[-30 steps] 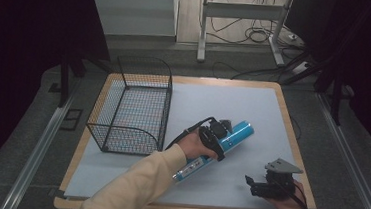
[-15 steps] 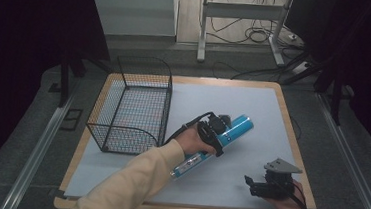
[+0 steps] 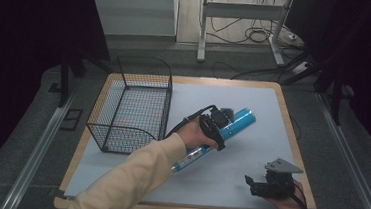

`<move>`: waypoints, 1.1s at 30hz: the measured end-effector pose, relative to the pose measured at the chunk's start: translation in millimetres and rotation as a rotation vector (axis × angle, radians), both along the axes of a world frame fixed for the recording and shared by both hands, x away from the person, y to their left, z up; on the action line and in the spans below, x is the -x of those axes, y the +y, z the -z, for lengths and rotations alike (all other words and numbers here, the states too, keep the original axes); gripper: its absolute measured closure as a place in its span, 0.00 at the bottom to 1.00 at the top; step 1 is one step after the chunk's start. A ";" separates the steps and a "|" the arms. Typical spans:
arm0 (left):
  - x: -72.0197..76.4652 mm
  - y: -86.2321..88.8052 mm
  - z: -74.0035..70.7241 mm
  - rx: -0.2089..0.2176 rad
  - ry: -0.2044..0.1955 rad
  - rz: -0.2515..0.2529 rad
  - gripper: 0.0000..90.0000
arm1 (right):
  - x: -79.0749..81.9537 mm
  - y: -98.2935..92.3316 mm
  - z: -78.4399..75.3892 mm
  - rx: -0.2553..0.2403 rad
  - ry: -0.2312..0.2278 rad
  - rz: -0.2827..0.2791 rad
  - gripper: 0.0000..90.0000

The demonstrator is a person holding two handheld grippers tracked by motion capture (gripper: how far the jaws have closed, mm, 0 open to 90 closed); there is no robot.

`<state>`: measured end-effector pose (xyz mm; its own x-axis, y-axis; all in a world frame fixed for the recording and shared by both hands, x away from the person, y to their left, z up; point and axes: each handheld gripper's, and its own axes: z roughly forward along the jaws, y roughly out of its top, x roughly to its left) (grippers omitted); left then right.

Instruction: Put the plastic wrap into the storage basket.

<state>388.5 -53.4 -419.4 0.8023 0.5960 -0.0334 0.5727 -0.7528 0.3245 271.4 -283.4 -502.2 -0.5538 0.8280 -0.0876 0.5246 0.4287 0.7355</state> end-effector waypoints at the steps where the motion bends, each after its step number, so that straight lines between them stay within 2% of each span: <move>1: -0.6 -0.4 -0.5 0.000 0.000 -0.002 0.35 | 0.0 0.1 0.0 0.000 0.000 0.000 0.10; 17: -7.5 2.2 -14.3 -0.021 -0.017 -0.007 0.35 | -0.6 0.0 0.5 -0.004 0.003 0.004 0.10; 26: -11.9 4.6 -22.4 -0.019 -0.028 -0.012 0.35 | -0.8 -0.1 0.4 -0.011 0.007 0.004 0.10; 33: -16.7 3.8 -27.5 -0.039 -0.034 -0.004 0.35 | -1.1 -1.2 0.6 -0.008 0.008 0.007 0.10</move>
